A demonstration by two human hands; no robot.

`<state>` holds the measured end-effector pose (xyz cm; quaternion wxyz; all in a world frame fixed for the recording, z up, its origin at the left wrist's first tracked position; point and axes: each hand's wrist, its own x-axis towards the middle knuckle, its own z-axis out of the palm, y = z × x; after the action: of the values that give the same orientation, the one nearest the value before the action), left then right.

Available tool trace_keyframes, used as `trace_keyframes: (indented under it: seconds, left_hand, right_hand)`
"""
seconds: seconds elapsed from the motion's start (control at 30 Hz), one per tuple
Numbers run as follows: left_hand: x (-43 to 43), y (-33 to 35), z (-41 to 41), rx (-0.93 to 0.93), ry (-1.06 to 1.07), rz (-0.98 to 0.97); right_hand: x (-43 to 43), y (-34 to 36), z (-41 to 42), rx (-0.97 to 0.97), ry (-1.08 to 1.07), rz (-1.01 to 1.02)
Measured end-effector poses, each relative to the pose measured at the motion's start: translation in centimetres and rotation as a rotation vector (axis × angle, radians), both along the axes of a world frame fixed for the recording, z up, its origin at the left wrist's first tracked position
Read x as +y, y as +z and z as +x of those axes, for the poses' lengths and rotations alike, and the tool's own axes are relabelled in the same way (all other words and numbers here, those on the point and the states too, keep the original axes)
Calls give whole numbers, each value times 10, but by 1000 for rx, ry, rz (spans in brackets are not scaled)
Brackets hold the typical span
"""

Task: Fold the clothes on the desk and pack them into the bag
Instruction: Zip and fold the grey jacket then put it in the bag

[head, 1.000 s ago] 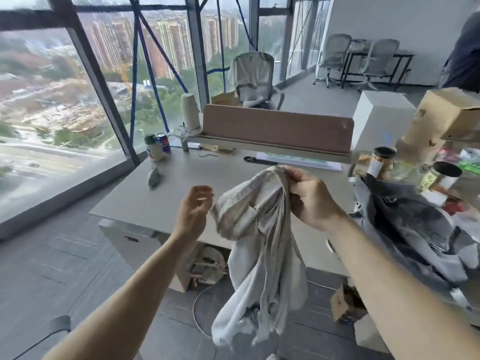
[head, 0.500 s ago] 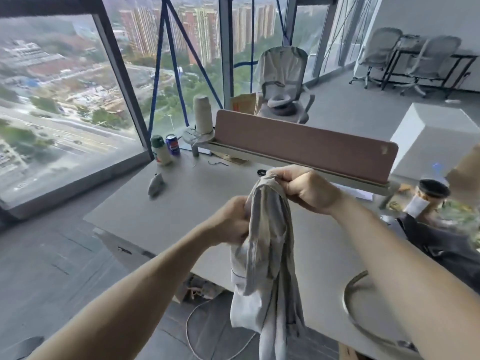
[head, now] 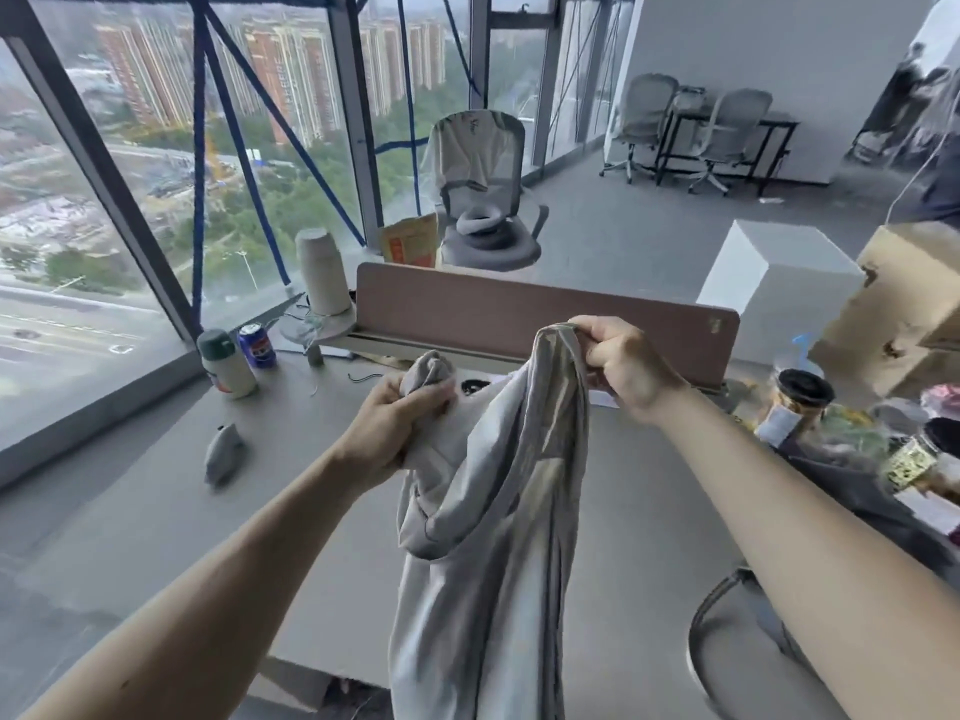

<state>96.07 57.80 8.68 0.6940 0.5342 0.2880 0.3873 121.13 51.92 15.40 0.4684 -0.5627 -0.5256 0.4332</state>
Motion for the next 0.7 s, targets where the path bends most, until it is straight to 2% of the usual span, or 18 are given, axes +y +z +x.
trace_keyframes:
  seconds: [0.13,0.2,0.3,0.37,0.5,0.63,0.7]
  left_hand:
    - [62,7,-20,40,119,15]
    - [91,4,-36,103,135,6]
    - [124,3,-55,224,65,22]
    - [145,4,-62,354,26,135]
    - [193,15,-59,655,143,383]
    - [249,-1,-40,980,276,676]
    - [274,-32,-27,1011,328,635]
  right_hand:
    - [36,-2,25,44,-375,94]
    - [54,-14,44,69,-478,78]
    - [78,-37,68,-209,-570,2]
    - [88,-46,70,-433,-568,-26]
    - [98,-37,66,-734,-633,-51]
    - [128,-70,91,-842,-695,-131]
    - [143,-108,100,-855,-718,-229]
